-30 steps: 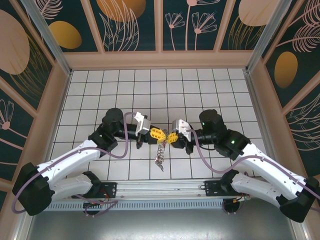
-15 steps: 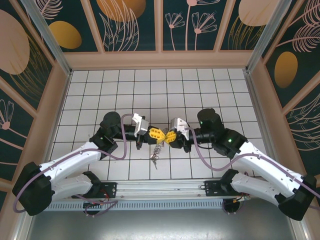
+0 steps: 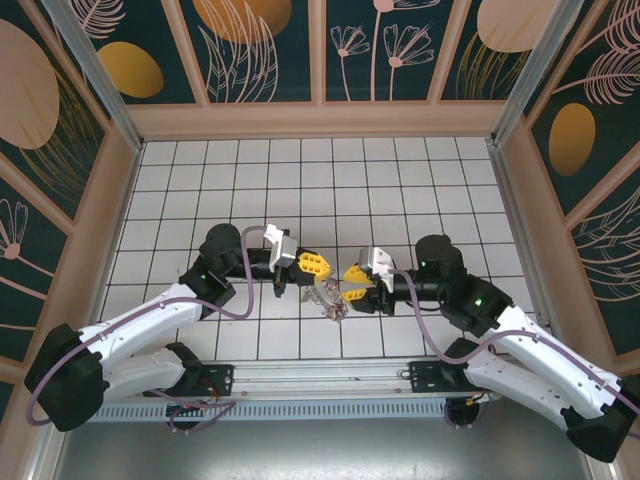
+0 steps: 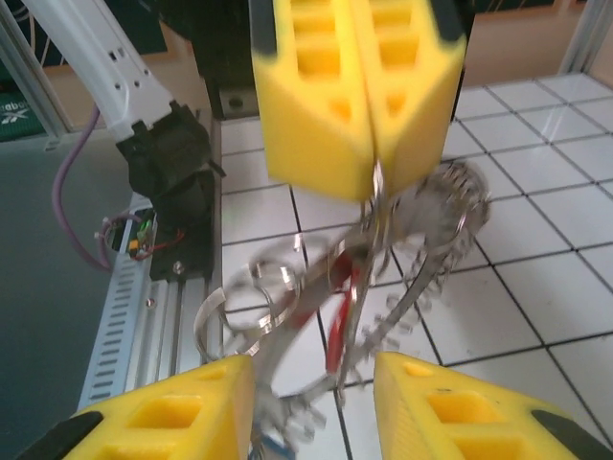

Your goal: Put the keys on the keyring

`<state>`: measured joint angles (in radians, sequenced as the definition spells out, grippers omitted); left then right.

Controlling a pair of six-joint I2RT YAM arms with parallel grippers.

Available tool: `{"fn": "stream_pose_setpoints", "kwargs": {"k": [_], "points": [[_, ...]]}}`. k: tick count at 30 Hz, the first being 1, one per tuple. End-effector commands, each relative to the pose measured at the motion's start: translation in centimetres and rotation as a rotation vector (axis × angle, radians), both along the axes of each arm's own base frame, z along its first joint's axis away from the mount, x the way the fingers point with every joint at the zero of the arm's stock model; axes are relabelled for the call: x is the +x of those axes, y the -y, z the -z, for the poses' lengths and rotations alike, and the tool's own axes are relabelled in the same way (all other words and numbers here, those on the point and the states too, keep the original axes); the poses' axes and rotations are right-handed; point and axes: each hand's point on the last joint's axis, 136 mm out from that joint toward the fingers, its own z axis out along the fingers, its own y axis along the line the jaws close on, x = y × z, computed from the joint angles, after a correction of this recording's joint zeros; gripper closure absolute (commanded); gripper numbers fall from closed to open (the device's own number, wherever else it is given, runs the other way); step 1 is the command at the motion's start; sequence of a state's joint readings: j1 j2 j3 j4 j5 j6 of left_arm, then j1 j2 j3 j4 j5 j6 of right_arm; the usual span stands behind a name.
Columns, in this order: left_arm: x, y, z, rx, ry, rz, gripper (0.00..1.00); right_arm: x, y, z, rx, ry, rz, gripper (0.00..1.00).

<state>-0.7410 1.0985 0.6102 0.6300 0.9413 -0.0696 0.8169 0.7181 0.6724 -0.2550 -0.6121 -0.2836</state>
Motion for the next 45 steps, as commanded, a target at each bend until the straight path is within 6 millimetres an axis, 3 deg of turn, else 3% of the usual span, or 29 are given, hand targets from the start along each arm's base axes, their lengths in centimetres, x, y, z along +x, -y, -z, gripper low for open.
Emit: {"fn": "stream_pose_setpoints", "kwargs": {"k": [1, 6, 12, 20, 37, 41, 45], "points": [[-0.8, -0.4, -1.9, -0.066, 0.046, 0.012, 1.0, 0.4, -0.3, -0.4, 0.059, -0.004, 0.016, 0.63], [-1.2, -0.5, -1.7, -0.07, 0.046, 0.036, 1.0, 0.8, -0.4, -1.8, 0.093, 0.062, 0.023, 0.73], [-1.5, -0.5, -1.5, -0.073, 0.059, 0.059, 1.0, 0.9, -0.6, -3.4, 0.109, 0.133, 0.007, 0.71], [-1.9, -0.3, -1.0, -0.052, 0.047, 0.105, 1.0, 0.7, -1.6, -3.4, 0.072, 0.123, -0.066, 0.8], [-1.6, -0.1, -0.8, -0.056, 0.039, 0.094, 1.0, 0.3, -2.4, -4.2, 0.088, 0.124, -0.112, 0.79], [-1.6, -0.2, -0.9, -0.064, 0.041, 0.093, 1.0, 0.4, -2.5, -3.9, 0.073, 0.118, -0.111, 0.99], [-1.1, -0.1, -0.7, -0.041, 0.016, 0.065, 0.99, 0.6, -2.3, -3.3, 0.035, 0.117, -0.095, 1.0]]}}
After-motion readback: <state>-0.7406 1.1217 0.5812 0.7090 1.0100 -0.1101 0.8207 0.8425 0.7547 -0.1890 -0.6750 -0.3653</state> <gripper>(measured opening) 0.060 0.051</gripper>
